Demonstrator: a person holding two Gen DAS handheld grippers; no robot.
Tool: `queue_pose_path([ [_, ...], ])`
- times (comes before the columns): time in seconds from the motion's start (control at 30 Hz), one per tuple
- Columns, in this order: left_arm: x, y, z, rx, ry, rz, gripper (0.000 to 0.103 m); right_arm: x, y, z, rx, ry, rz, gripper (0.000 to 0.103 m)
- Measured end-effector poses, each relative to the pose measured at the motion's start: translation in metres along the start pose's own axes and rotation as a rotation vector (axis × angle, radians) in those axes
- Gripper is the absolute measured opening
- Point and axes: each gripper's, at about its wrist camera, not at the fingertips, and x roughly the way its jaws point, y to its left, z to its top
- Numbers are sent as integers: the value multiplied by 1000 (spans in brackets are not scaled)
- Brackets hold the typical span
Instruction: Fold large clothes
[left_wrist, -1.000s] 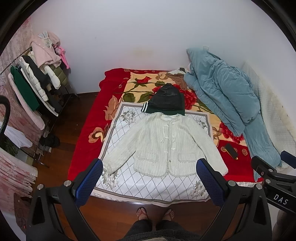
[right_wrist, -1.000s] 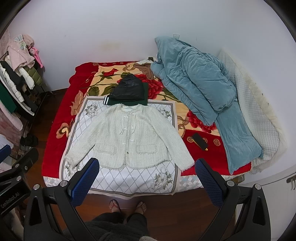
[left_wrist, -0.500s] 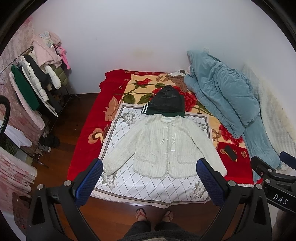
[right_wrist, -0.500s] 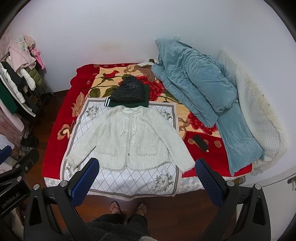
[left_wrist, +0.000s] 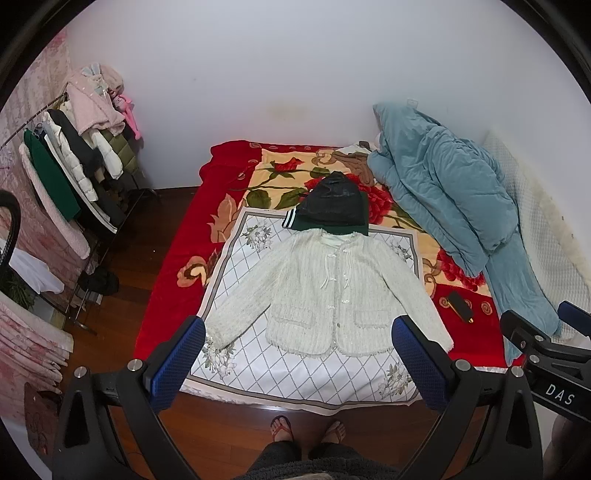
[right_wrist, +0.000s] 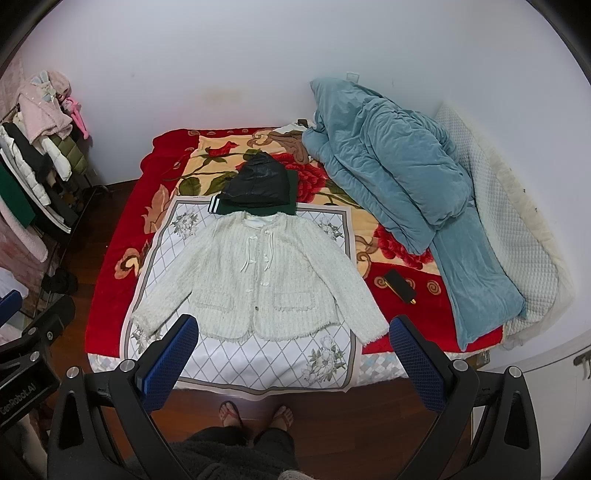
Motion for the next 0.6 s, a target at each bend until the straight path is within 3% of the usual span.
queue_pose_path([
  [0.37, 1, 0, -3, -1, -1, -8, 103, 0, 1, -1, 0, -3, -3, 103],
  [0.6, 15, 0, 16, 7, -39, 0, 103, 5, 1, -4, 37, 5, -7, 103],
])
